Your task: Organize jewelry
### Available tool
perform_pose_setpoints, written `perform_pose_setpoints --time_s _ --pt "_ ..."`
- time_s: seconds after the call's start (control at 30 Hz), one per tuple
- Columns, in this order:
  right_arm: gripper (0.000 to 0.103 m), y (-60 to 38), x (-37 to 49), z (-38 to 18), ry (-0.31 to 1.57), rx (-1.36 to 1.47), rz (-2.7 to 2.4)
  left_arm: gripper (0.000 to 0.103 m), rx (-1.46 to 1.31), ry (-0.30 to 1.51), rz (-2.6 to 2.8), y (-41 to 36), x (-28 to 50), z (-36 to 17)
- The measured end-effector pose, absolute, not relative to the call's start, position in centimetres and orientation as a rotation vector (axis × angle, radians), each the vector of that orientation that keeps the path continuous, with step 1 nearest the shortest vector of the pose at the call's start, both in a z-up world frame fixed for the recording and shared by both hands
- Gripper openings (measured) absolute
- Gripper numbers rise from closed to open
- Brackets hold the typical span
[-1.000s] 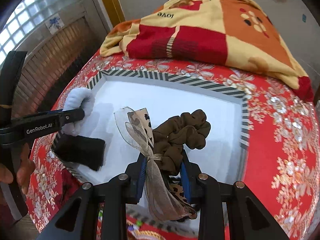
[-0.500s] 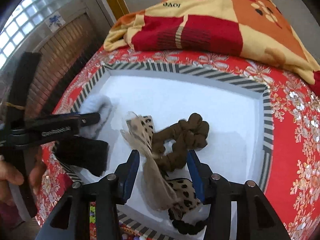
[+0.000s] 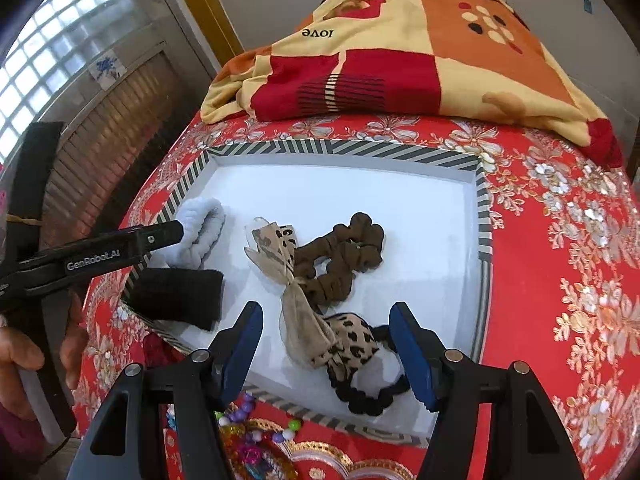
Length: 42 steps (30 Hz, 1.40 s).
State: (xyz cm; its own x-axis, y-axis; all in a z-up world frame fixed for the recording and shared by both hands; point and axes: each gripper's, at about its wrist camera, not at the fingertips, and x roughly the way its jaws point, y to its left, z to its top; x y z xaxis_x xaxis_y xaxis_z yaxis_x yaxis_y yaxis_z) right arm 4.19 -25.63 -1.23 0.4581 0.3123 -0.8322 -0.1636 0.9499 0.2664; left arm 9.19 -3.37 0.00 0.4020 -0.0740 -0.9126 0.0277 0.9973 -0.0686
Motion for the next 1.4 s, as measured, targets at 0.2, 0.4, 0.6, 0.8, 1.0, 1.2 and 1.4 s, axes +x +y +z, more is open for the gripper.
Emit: perform_pose_setpoints --time_s 0.2,0.4,0.6,0.8,1.0,1.2,1.4 --pt "0.063 -25.7 2.5 0.2 1.027 0.151 0.278 0.064 -0.038 1.121 -0.063 -3.7 6.9 1.5" --pt "0.063 -25.4 0.5 0.9 1.013 0.143 0.275 0.064 -0.034 1.102 -0.059 -3.8 4.4 2.3" --pt "0.063 -25.6 -1.8 1.2 1.005 0.148 0.278 0.064 -0.027 1.088 -0.048 -4.2 1.6 3.0" --pt "0.063 -26.2 -4.3 1.8 0.991 0.155 0.280 0.064 -0.018 1.080 -0.040 -4.9 -1.4 3.5" --pt "0.063 -26.7 -7.1 2.2 0.984 0.154 0.282 0.064 -0.011 1.070 -0.041 -5.7 -4.5 4.0" --pt "0.063 -27.1 -9.8 2.4 0.986 0.145 0.284 0.064 -0.005 1.064 -0.042 -6.4 -7.6 4.2" --pt "0.064 -27.5 -11.9 2.6 0.983 0.145 0.285 0.064 0.005 1.062 -0.038 -6.9 -9.8 4.4"
